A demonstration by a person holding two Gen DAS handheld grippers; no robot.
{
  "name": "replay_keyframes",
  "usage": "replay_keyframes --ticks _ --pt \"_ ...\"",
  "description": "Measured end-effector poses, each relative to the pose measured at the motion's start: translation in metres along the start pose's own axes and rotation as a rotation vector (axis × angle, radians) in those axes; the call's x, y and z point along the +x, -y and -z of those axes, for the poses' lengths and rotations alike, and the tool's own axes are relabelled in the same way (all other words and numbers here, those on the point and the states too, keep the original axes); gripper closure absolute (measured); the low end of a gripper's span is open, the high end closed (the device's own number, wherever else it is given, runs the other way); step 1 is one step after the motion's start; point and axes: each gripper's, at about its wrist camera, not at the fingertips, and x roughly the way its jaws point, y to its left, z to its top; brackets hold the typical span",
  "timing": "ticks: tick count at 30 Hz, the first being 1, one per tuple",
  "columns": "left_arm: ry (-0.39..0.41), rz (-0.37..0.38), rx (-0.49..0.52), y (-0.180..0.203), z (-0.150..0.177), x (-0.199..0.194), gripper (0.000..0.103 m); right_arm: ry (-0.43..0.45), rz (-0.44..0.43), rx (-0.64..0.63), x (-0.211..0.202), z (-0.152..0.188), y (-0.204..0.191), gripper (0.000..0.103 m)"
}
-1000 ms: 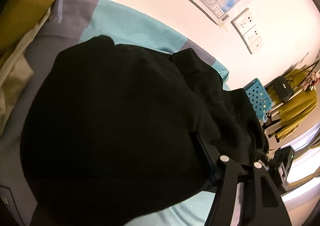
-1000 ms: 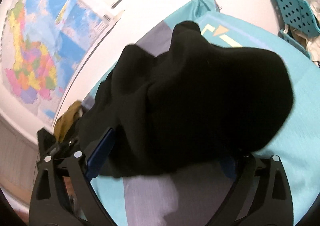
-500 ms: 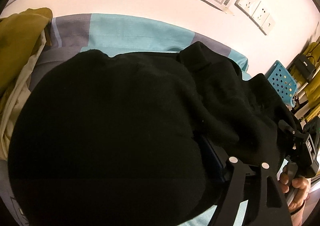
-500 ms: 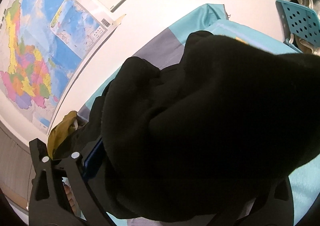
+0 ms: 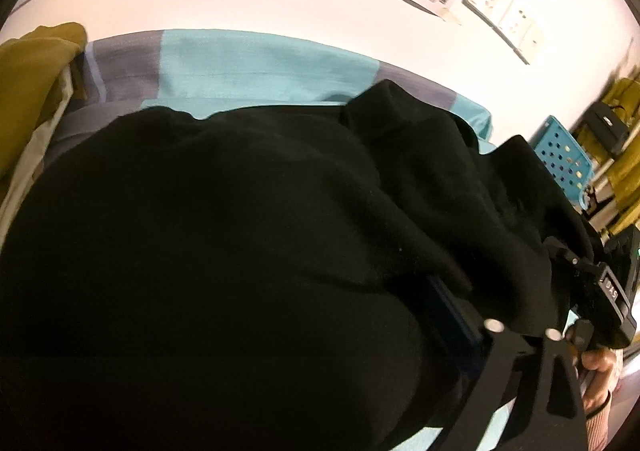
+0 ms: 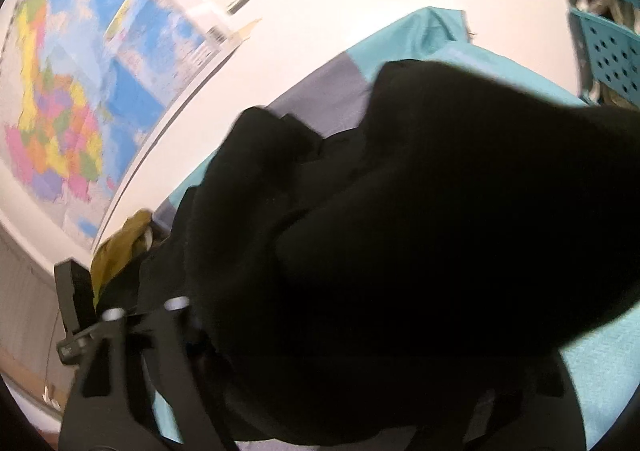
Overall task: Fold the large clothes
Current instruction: 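Grasp the black coat bundle with both grippers and lift it off the bed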
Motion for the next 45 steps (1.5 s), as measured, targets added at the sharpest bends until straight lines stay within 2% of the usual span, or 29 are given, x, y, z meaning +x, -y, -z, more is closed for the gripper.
replay_keyframes --ticks 1,3,4,5,6,7,10,11,12,15,18,19,20,21,22,24,27,29,32,34,36,38,39,41,42,44,45 --pt "-0.001 -0.011 -0.011 0.001 -0.003 0.000 0.023 -0.003 -0.019 0.029 -0.001 -0.001 0.005 0.049" --pt "0.005 -0.021 -0.023 0.003 -0.007 -0.003 0.040 -0.018 -0.052 0.058 -0.004 -0.003 0.007 0.057" --pt "0.004 -0.025 -0.022 0.002 -0.008 -0.006 0.044 -0.022 -0.079 0.068 -0.006 -0.004 0.007 0.058" --pt "0.010 -0.019 -0.019 0.002 -0.009 -0.011 0.050 -0.016 -0.110 0.073 -0.011 -0.005 0.006 0.058" --pt "0.020 -0.001 -0.020 -0.001 -0.010 -0.015 0.051 -0.010 -0.126 0.069 -0.014 -0.007 0.004 0.056" --pt "0.021 0.010 -0.022 -0.002 -0.012 -0.017 0.050 -0.012 -0.129 0.071 -0.014 -0.008 0.004 0.039" --pt "-0.027 0.032 -0.051 -0.009 -0.012 -0.005 0.040 -0.076 -0.121 0.082 0.001 -0.005 0.006 0.026" --pt "-0.033 0.042 -0.060 -0.011 -0.012 -0.002 0.033 -0.075 -0.115 0.068 0.004 -0.004 0.004 0.025" --pt "-0.030 0.056 -0.055 -0.011 -0.012 0.000 0.026 -0.068 -0.110 0.048 0.005 -0.004 0.001 0.020" --pt "-0.031 0.068 -0.018 -0.004 -0.013 0.004 0.013 -0.057 -0.122 0.015 0.011 -0.004 -0.009 0.004" --pt "-0.038 0.061 0.009 0.005 -0.018 0.011 0.009 -0.047 -0.080 -0.039 0.019 -0.003 -0.017 0.005" --pt "-0.039 0.056 0.013 0.004 -0.017 0.012 0.009 -0.046 -0.078 -0.046 0.020 -0.002 -0.018 0.006" --pt "-0.036 0.043 0.013 0.004 -0.016 0.011 0.014 -0.050 -0.073 -0.049 0.020 -0.002 -0.018 0.009" --pt "-0.033 0.029 0.009 0.004 -0.016 0.011 0.022 -0.057 -0.061 -0.049 0.019 -0.002 -0.017 0.028" --pt "-0.030 0.016 0.004 0.004 -0.016 0.010 0.025 -0.062 -0.059 -0.037 0.019 -0.002 -0.015 0.049" --pt "-0.031 -0.003 -0.012 0.002 -0.018 0.007 0.041 -0.089 -0.100 0.008 0.020 -0.003 -0.004 0.059" --pt "-0.005 -0.014 0.010 0.005 -0.019 -0.008 0.059 -0.096 -0.165 0.046 0.009 -0.004 -0.003 0.070" --pt "0.006 0.014 0.008 0.004 -0.022 -0.021 0.067 -0.085 -0.226 0.064 -0.005 -0.005 -0.007 0.075" --pt "0.013 0.100 -0.011 -0.002 -0.022 -0.047 0.071 -0.065 -0.296 0.062 -0.035 -0.006 -0.017 0.078" --pt "-0.007 0.191 -0.031 -0.009 -0.018 -0.068 0.072 -0.054 -0.337 0.043 -0.059 -0.003 -0.025 0.078" --pt "-0.016 0.269 -0.043 -0.017 -0.011 -0.082 0.068 -0.052 -0.333 0.012 -0.072 0.001 -0.026 0.074" --pt "-0.048 0.289 -0.068 -0.027 -0.005 -0.074 0.062 -0.080 -0.288 0.044 -0.066 0.009 -0.013 0.063" --pt "-0.074 0.246 -0.071 -0.031 -0.001 -0.063 0.058 -0.106 -0.263 0.063 -0.059 0.012 -0.005 0.053" --pt "-0.144 0.184 -0.093 -0.034 0.007 -0.039 0.054 -0.181 -0.187 0.119 -0.040 0.025 0.011 0.052" --pt "-0.161 0.175 -0.094 -0.036 0.011 -0.031 0.047 -0.197 -0.175 0.123 -0.035 0.031 0.015 0.046" --pt "-0.124 0.180 -0.067 -0.035 0.018 -0.032 0.046 -0.193 -0.172 0.135 -0.034 0.038 0.021 0.041" --pt "-0.111 0.182 -0.057 -0.035 0.019 -0.034 0.038 -0.189 -0.182 0.141 -0.037 0.041 0.022 0.036"
